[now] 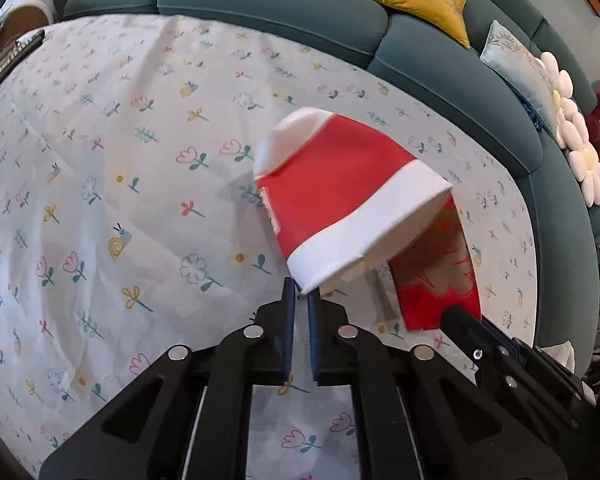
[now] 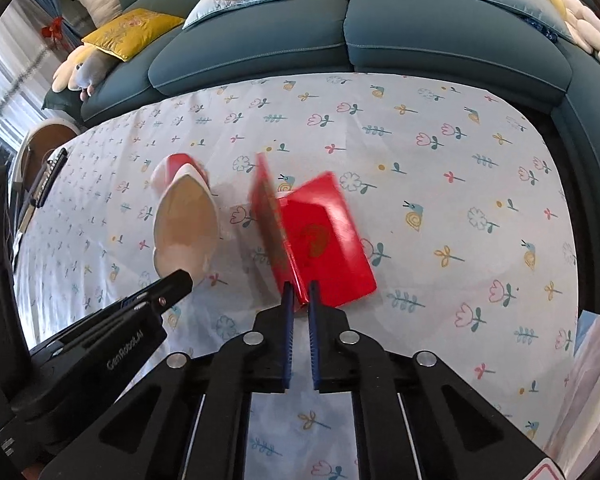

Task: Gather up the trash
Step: 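Lift and carry the red cup and red box with both tools over the bin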

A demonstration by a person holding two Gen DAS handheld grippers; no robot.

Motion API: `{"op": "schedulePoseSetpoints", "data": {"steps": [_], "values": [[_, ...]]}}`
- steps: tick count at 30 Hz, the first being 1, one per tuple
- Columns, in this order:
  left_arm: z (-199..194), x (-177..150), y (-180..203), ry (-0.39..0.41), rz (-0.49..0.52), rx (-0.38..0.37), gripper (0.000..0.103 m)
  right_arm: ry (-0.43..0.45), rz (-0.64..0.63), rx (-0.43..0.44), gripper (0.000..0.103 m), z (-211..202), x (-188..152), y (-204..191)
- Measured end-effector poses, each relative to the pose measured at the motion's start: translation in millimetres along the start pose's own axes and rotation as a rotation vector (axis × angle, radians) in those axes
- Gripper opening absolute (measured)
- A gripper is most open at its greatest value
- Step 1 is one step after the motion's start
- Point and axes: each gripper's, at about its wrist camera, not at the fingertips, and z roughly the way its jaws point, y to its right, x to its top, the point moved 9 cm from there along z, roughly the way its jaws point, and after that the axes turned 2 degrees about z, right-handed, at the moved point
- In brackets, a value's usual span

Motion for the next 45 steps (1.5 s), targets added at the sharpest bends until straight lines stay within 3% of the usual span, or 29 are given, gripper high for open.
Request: {"op": "schedulePoseSetpoints", "data": {"steps": [9, 18, 33, 45], "values": [[-23, -2, 20, 0.020, 0.037, -0.016, 0.003, 0.057, 0.027, -0.010, 0.004, -39, -1, 12], [-71, -20, 79, 0.059, 0.121, -0.057, 0.003, 0.140, 0.088, -0.033, 0.004, -107, -16, 46], [-126, -105, 200, 0.079, 0.335, -0.135, 0.003, 0.264, 0.256, -0.138, 0.004, -219, -90, 167], [-138, -172, 280, 0.060, 0.485, -0.176, 0.003, 0.297, 0.392, -0.195, 0.004, -258, -156, 255]]}}
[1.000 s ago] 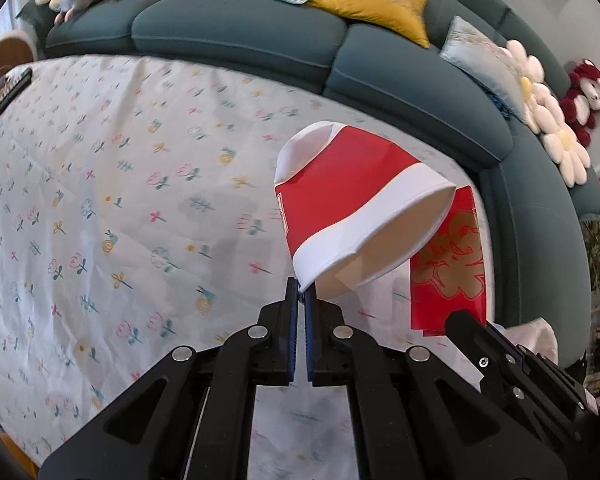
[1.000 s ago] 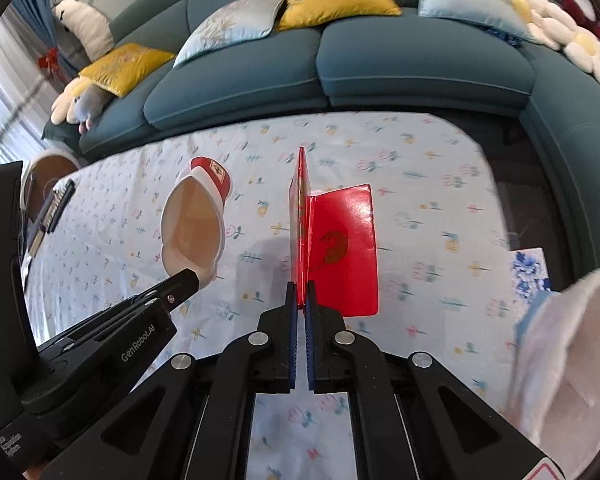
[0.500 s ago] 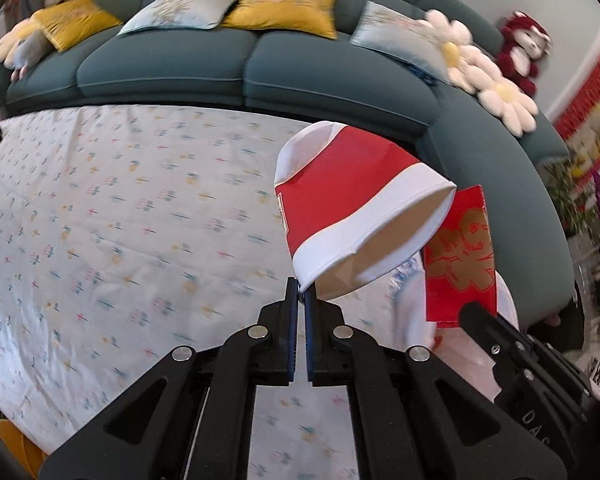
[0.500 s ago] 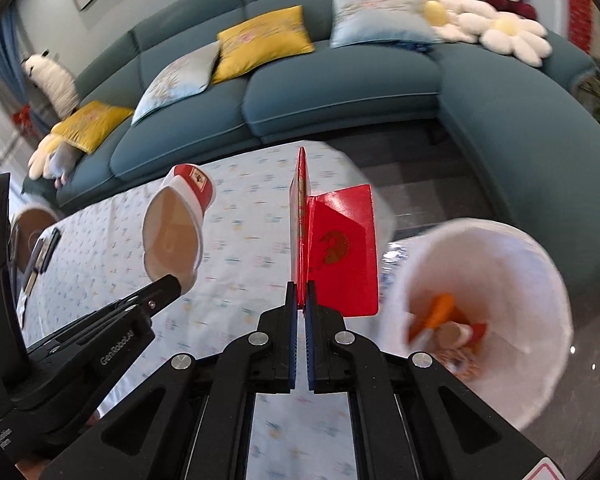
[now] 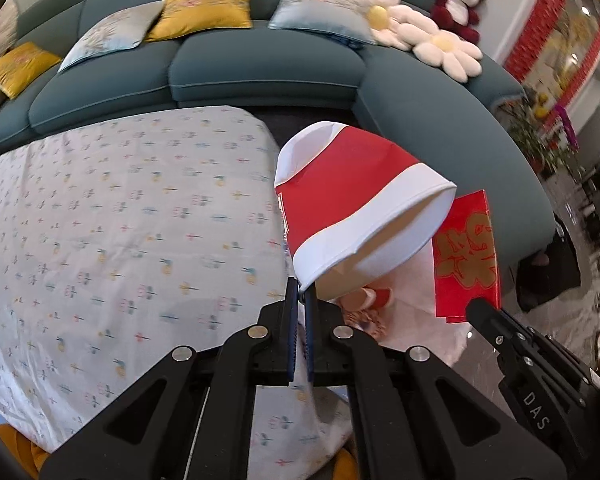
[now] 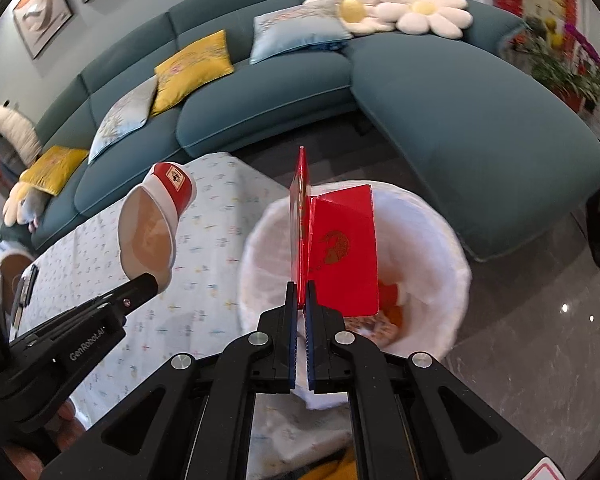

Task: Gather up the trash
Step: 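Lift and carry the red cup and red box with both tools over the bin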

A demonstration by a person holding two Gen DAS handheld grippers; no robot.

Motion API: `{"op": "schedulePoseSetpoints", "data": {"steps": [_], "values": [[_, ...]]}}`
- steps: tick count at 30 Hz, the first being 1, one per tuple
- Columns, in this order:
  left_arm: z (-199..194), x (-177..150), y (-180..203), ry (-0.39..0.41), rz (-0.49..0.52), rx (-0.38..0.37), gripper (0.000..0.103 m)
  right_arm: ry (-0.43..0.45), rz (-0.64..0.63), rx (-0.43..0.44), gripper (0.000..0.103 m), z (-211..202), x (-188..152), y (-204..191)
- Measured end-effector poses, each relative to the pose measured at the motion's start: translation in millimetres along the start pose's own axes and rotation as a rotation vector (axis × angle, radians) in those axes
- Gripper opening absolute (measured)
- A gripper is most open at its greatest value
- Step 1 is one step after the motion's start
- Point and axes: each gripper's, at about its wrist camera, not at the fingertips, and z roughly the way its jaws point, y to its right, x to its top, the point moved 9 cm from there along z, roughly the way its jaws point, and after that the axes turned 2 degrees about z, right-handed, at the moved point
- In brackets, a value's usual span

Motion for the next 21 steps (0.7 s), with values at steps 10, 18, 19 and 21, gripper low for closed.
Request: {"op": "schedulePoseSetpoints", "data": {"steps": [10, 18, 19, 21], "values": [[6, -12, 50, -0.015, 0.081, -0.008, 0.003, 0.008, 0.066, -0.012, 0.004, -8, -9, 45], [14, -17, 67, -0.030, 0.105, -0.009, 0.003, 0.003, 0.087, -0.014, 0.004, -7, -13, 60], [15, -17, 69, -0.033, 0.107, -0.008, 0.003, 0.003, 0.090, -0.014, 0.004, -7, -14, 62], [17, -18, 72, -0.039, 0.109, -0.011, 0.003, 0.001, 0.093, -0.015, 0.004, -6, -14, 65]]}}
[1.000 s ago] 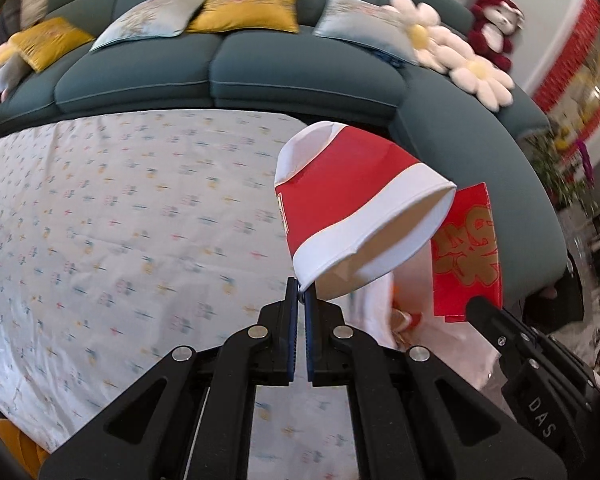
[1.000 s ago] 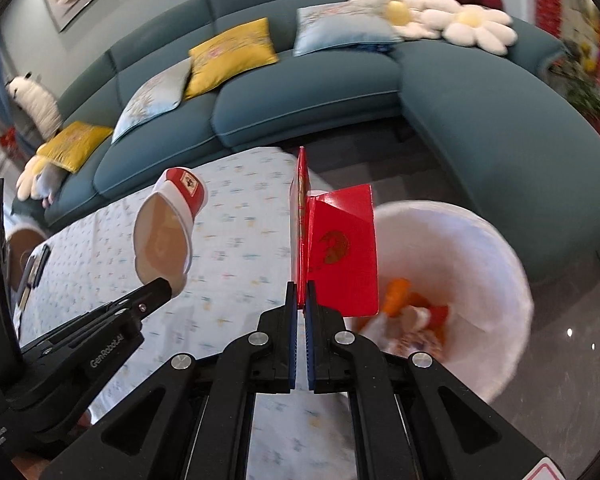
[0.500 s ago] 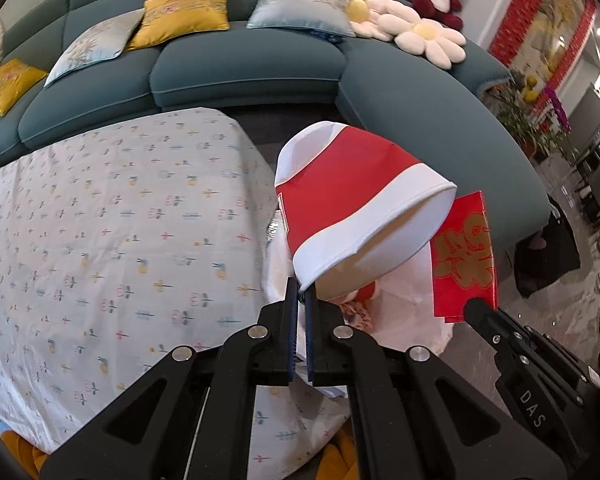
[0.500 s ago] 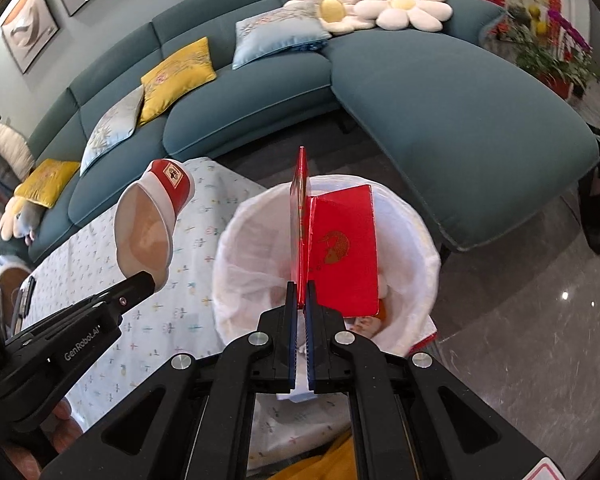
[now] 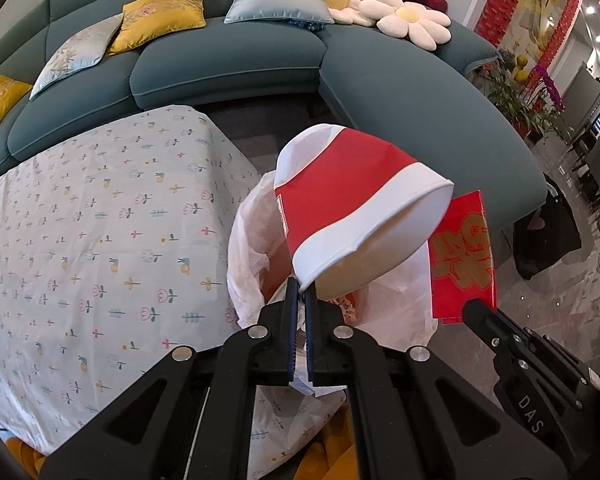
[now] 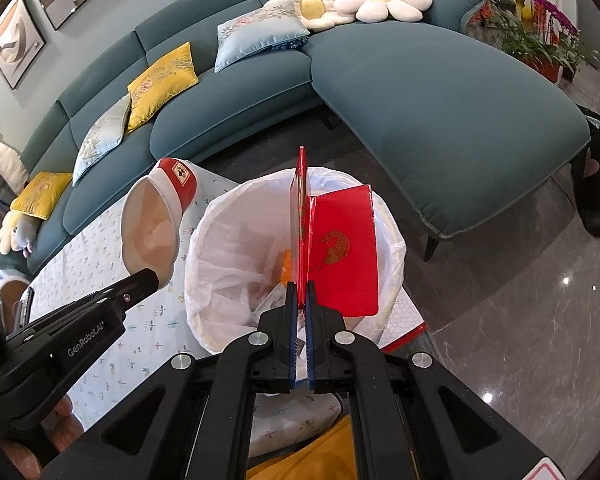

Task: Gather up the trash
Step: 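Lift and carry the red cup and red box with both tools over the bin, then open the left tool to drop the red cup into the bin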

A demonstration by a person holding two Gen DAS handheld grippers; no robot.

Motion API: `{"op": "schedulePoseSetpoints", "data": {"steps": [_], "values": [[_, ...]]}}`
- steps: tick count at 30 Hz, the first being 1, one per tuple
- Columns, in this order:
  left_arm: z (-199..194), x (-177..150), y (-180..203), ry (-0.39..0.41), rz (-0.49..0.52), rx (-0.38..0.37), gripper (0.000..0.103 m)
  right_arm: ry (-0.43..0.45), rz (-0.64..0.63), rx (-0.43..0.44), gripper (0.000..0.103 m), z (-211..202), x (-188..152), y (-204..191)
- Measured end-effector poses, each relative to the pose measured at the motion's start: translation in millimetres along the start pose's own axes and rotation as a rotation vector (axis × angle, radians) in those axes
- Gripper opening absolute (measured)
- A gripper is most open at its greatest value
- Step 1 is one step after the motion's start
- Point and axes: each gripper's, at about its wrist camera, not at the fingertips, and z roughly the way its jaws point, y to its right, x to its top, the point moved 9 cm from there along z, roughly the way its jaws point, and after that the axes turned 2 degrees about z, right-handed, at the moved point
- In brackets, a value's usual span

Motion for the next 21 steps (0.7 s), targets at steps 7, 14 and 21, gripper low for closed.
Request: {"op": "schedulePoseSetpoints", "data": {"steps": [7, 14, 21], "values": [[6, 1, 7, -0.007, 0.010, -0.004, 0.003, -0.007, 0.005, 0.003, 0.004, 4, 0, 2], [7, 4, 6, -0.004, 0.008, 0.002, 0.005, -0.015, -0.005, 0.009, 0.004, 8, 2, -5], [10, 5, -4, -0.005, -0.011, 0.024, 0.026, -0.020, -0.026, 0.017, 0.004, 13, 5, -13]]}}
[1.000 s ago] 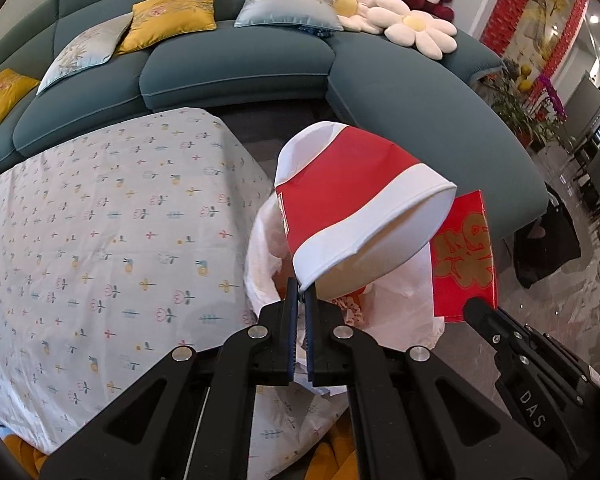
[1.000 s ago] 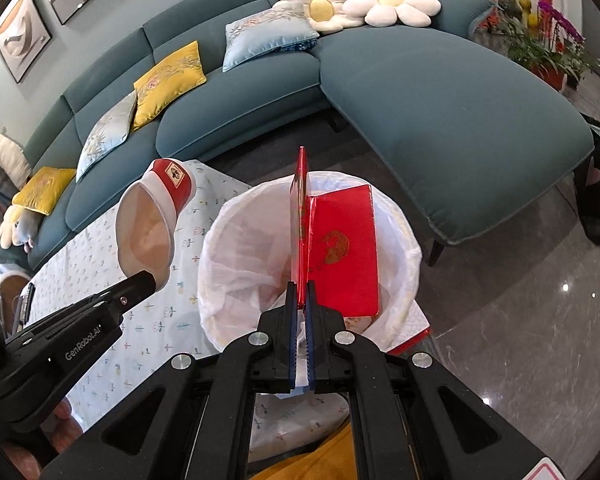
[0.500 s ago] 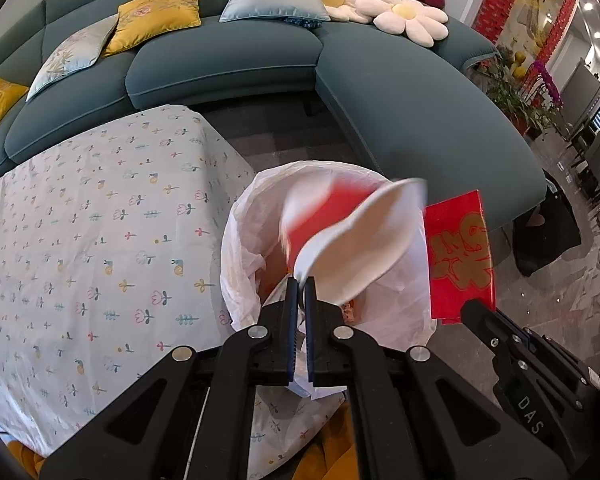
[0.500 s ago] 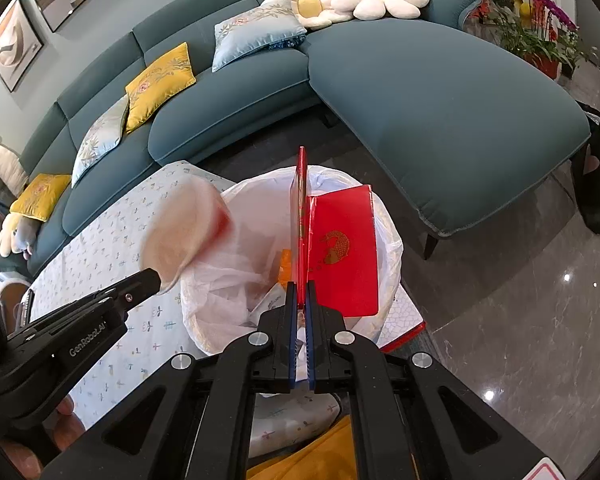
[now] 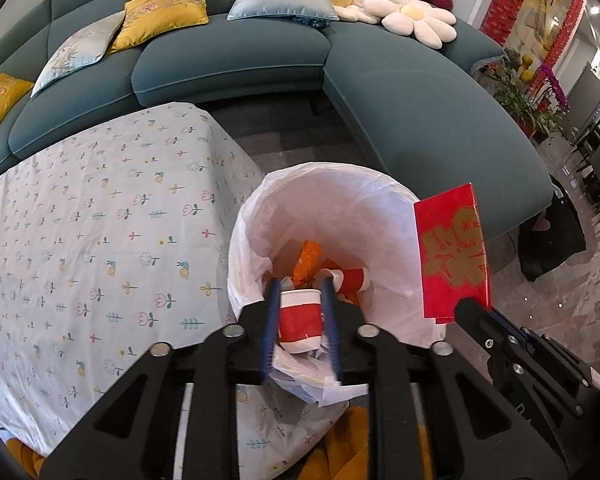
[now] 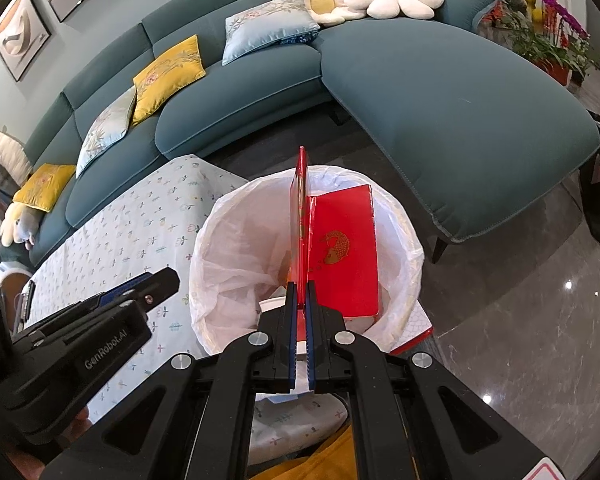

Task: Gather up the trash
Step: 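Lower the red box into the bin and open the right tool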

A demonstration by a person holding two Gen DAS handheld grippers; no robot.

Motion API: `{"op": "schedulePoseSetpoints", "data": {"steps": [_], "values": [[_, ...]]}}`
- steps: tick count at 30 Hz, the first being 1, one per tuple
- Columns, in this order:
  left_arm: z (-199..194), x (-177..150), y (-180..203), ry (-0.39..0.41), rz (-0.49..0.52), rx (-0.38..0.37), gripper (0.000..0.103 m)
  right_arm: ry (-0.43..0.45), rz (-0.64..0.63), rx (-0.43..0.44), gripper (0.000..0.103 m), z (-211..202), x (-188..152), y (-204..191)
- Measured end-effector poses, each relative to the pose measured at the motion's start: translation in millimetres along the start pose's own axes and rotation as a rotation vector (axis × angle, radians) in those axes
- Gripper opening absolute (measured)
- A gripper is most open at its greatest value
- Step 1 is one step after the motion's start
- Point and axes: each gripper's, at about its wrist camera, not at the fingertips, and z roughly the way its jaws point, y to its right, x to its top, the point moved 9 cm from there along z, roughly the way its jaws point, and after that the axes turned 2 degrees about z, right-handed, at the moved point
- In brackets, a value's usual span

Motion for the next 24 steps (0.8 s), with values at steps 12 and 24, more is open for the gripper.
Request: {"op": "schedulePoseSetpoints", "data": {"steps": [12, 24], "values": [[3, -2, -19, -0.006, -0.028, 0.025, 0.030, -0.013, -0.036, 0.008, 0.009, 8, 1, -20], [1, -5, -36, -0.004, -0.056, 0.042, 0.036, -0.010, -0.056, -0.003, 0.010, 7, 4, -33]]}}
